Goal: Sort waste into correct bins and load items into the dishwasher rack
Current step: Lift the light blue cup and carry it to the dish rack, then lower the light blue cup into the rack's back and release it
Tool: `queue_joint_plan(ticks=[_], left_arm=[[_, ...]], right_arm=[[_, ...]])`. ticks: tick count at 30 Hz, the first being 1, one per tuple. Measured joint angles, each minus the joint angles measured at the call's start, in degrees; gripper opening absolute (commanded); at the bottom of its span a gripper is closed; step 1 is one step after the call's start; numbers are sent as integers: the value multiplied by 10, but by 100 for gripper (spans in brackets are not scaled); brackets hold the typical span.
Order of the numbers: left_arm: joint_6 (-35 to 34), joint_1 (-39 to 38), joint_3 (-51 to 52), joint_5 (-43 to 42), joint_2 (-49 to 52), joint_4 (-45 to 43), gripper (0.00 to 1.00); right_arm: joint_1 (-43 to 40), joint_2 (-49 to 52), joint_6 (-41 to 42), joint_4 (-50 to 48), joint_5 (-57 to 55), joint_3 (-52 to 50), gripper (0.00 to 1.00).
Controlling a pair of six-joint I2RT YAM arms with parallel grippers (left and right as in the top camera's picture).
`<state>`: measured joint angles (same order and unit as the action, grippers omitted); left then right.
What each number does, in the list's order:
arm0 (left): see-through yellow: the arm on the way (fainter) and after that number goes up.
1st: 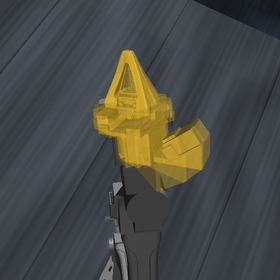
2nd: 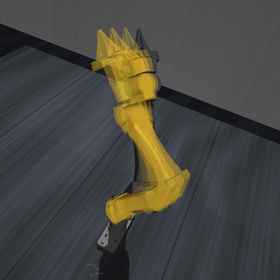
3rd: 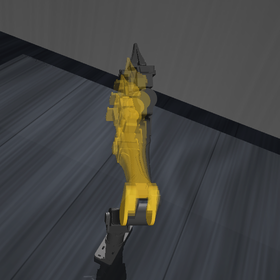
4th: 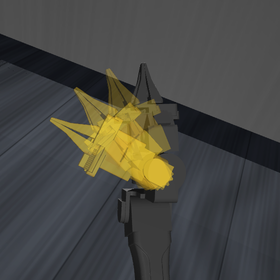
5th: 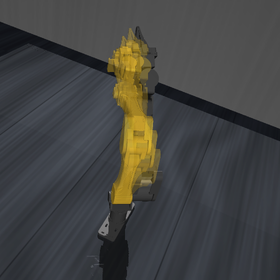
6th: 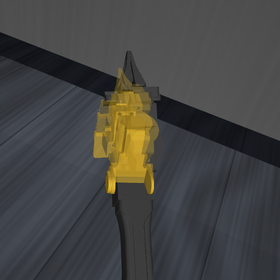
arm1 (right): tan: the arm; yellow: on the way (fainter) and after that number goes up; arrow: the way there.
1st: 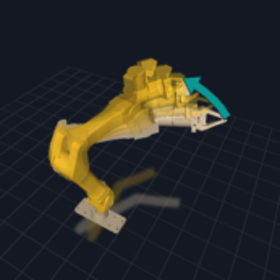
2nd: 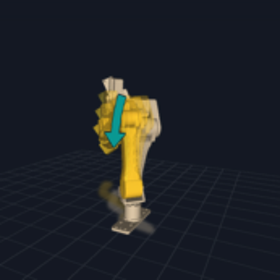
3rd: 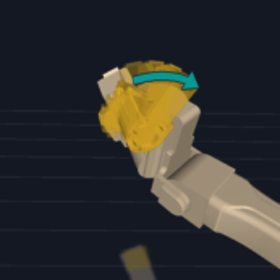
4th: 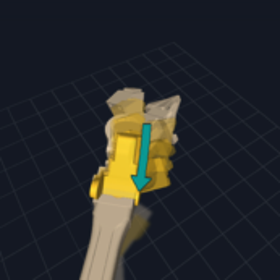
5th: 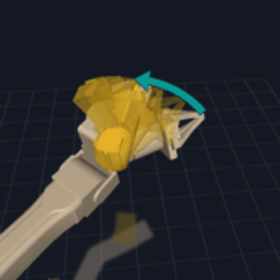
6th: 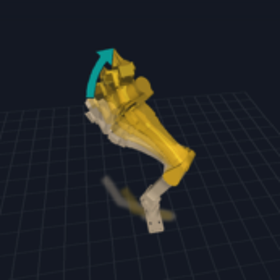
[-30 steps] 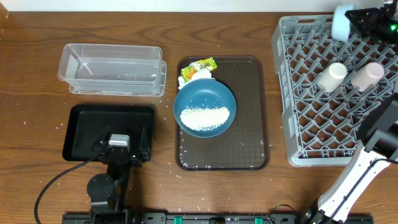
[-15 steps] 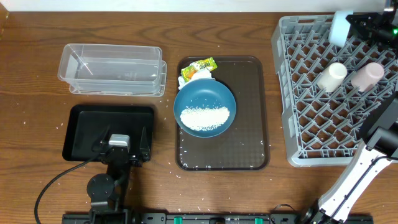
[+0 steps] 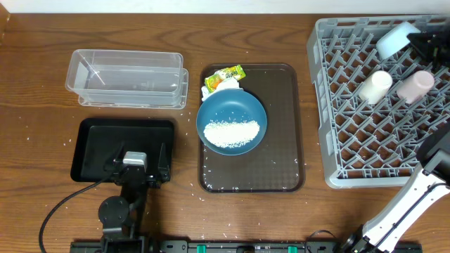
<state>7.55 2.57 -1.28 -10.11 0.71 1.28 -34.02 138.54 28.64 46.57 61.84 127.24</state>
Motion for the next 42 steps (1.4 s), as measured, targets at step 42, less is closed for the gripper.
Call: queue_joint_plan(ticks=[42], left_arm=[[0, 0, 0, 0, 0, 0, 96]], right_arm=[[140, -62, -113, 89, -529, 0, 4]])
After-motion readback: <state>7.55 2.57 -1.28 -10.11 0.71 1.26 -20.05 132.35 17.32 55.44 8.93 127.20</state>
